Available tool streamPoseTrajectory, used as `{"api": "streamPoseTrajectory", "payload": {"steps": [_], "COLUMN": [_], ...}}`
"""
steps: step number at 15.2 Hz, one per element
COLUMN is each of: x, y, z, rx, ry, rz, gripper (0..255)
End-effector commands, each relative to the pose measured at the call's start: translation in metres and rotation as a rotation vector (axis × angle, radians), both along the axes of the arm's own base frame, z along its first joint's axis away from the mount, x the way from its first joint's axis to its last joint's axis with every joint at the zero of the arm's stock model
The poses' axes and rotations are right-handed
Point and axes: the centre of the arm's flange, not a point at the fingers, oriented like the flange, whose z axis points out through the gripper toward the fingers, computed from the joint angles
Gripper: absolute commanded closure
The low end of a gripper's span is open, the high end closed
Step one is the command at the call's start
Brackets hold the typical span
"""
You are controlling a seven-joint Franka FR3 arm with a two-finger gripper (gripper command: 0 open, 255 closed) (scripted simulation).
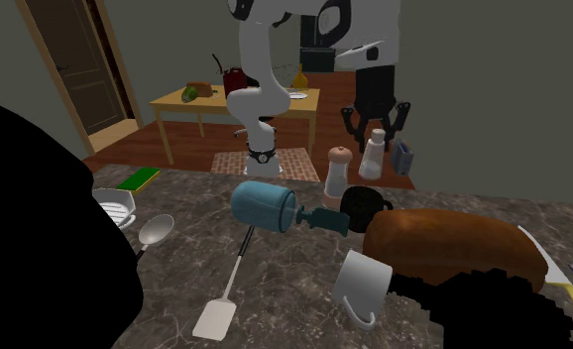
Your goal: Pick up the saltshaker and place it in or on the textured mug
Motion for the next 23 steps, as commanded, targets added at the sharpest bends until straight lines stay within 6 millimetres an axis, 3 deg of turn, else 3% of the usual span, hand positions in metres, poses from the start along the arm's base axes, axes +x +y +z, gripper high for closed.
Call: {"api": "streamPoseTrajectory", "payload": {"steps": [1,2,18,23], "x": [-0.017,-0.023,-0.023,-0.023], "y": [0.019,0.026,0.026,0.026], "z": [0.001,0.002,-0.082,-0.082], "rx": [0.0,0.0,0.0,0.0], "ry": [0.0,0.0,0.0,0.0], "rz": [-0.002,-0.002,-0.002,-0.002], "gripper": [255,255,255,255]}}
